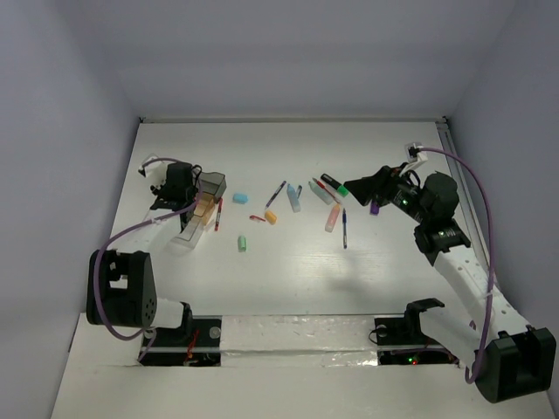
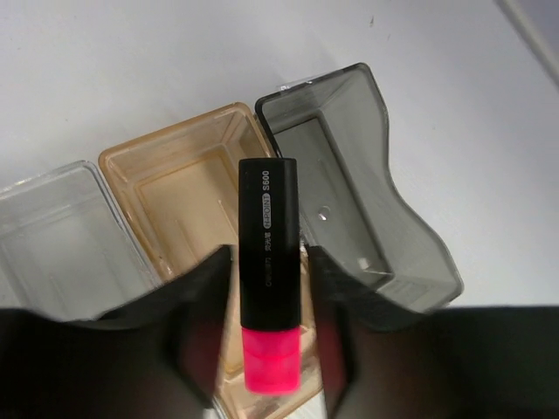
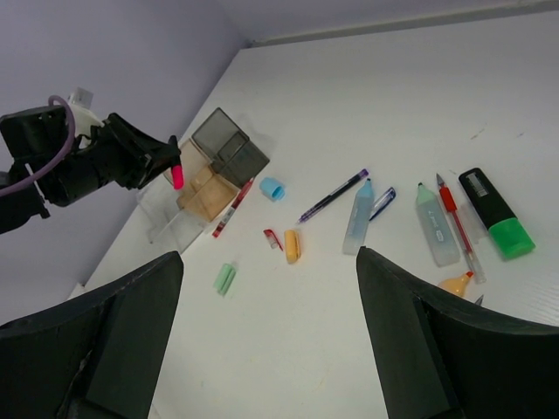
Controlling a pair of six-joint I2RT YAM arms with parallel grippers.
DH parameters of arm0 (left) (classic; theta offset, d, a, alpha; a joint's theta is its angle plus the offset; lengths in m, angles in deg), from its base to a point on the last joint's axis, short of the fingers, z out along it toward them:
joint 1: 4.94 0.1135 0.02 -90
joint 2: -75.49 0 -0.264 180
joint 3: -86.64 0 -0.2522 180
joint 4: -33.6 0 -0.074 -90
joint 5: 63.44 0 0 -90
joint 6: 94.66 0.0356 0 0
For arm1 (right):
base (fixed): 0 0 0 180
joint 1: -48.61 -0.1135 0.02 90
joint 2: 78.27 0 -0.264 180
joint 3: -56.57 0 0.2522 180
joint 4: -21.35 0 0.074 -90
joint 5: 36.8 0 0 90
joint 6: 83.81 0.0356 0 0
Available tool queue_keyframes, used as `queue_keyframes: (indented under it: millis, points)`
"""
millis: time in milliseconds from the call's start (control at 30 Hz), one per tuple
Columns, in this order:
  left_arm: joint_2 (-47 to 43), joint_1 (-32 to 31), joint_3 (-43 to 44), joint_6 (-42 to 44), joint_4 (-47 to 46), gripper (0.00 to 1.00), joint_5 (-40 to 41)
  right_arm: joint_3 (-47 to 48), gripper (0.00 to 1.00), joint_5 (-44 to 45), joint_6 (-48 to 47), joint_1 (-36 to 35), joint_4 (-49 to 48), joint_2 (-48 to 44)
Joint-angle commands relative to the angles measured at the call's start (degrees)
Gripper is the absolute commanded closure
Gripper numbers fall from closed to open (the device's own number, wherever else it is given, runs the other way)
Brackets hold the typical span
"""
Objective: Sort the stationery into containers
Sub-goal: Place the stationery in the storage box, then pick up the stationery from the center of the board.
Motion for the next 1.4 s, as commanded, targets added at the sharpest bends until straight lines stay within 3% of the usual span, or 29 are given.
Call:
queue_keyframes:
  millis: [0,267,367,500,633,800,900,1133,1233,1367]
  points:
    - [-4.1,0.4,-1.7,-0.9,-3.1,0.61,2.0,1.9,0.14,1.5,-1.5,-0.6,-0.8,0.4]
    - [-8.8,0.4,-1.9,-0.3,-2.6,0.46,0.9,2.7,0.14,6.4,-3.7,-0.6,2.4,1.1]
    - [-13.4,0.4,-1.3,0.1,-2.2,0.46,-2.4,3.2,0.19,11.0,-4.4,-0.6,4.6,1.6]
    - [-23.8,0.4,-1.1,2.1,-3.4,0.43,-14.5,5.1,0.28,19.1,-6.9,-0.6,9.3,4.4]
    - [-34.3,0.4,1.6,8.1,-0.4,0.33,-25.8,7.9,0.30,24.2,-9.2,-0.6,13.0,9.7]
    - [-43.2,0.4,2.9,16.6,6.9,0.19,-39.6,14.9,0.30,23.9,-14.8,-2.7,17.9,21.6]
    - [-46.3,-0.4,2.4,21.9,11.0,0.15,-43.8,21.1,0.27,23.8,-19.2,-4.1,21.0,30.2]
    - [-51.2,-9.0,-2.0,25.3,13.2,0.08,-40.7,36.5,0.25,25.6,-27.0,-5.4,27.0,49.6]
    - [-53.2,-12.1,-3.7,26.4,12.5,0.02,-39.8,41.0,0.24,26.4,-29.4,-6.0,29.7,54.0]
    - [-54.8,-14.5,-3.2,26.7,12.4,0.01,-37.2,49.0,0.25,27.9,-32.9,-6.5,33.9,60.2]
